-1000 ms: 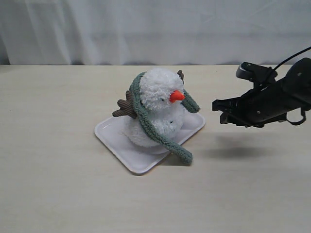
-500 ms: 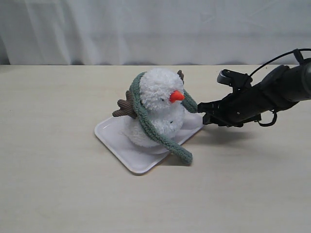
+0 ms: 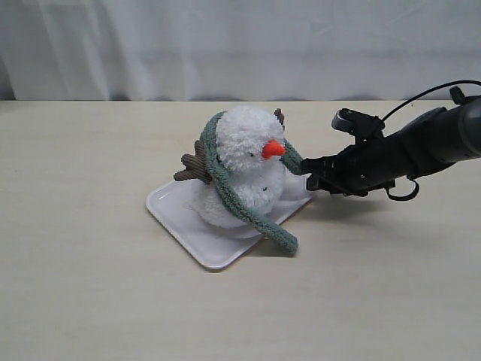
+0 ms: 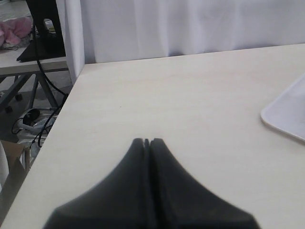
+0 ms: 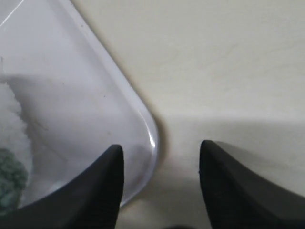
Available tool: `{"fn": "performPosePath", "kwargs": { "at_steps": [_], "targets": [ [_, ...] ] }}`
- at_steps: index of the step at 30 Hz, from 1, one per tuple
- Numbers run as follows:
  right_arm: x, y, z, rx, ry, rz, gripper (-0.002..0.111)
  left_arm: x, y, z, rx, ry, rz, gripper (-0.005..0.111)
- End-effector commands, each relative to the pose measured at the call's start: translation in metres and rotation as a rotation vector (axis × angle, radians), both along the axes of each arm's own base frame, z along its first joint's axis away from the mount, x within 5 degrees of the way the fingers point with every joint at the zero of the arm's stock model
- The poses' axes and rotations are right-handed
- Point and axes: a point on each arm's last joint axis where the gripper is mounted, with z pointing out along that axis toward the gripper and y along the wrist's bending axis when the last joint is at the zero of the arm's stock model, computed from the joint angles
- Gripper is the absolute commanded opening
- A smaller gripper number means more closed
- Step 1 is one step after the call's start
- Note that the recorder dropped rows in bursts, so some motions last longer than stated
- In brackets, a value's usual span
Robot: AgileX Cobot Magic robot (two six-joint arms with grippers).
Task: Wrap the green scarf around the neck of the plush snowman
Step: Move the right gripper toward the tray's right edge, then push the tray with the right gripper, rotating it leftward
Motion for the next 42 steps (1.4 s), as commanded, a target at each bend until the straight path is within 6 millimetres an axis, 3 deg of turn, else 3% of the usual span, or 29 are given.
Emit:
{"fn": "performPosePath", "kwargs": {
  "at_steps": [1,8,15,24,31,37,42],
  "targets": [
    [0.003,0.002,-0.003,0.029,-0.015,-0.010,0.045,0.000,0.000,0.000,0.002,-0.014,0.000,0.000],
    [0.001,0.003,-0.017,0.024,0.011,0.010,0.032,0.000,0.000,0.000,0.002,-0.014,0.000,0.000],
    [0.001,0.004,-0.017,0.032,0.016,0.019,0.004,0.000,0.000,0.000,0.002,-0.014,0.000,0.000],
    [-0.005,-0.002,-0.019,0.044,0.039,-0.124,0.004,0.000,0.000,0.000,0.002,-0.014,0.000,0.000],
    [-0.027,-0.024,-0.013,-0.074,-0.006,-0.321,0.004,0.000,0.000,0.000,0.002,-0.014,0.000,0.000],
    [-0.051,-0.035,-0.010,-0.072,0.026,-0.498,0.004,0.000,0.000,0.000,0.002,-0.014,0.000,0.000],
    [-0.059,-0.032,-0.005,-0.030,0.047,-0.476,0.004,0.000,0.000,0.000,0.002,-0.014,0.000,0.000]
  ]
}}
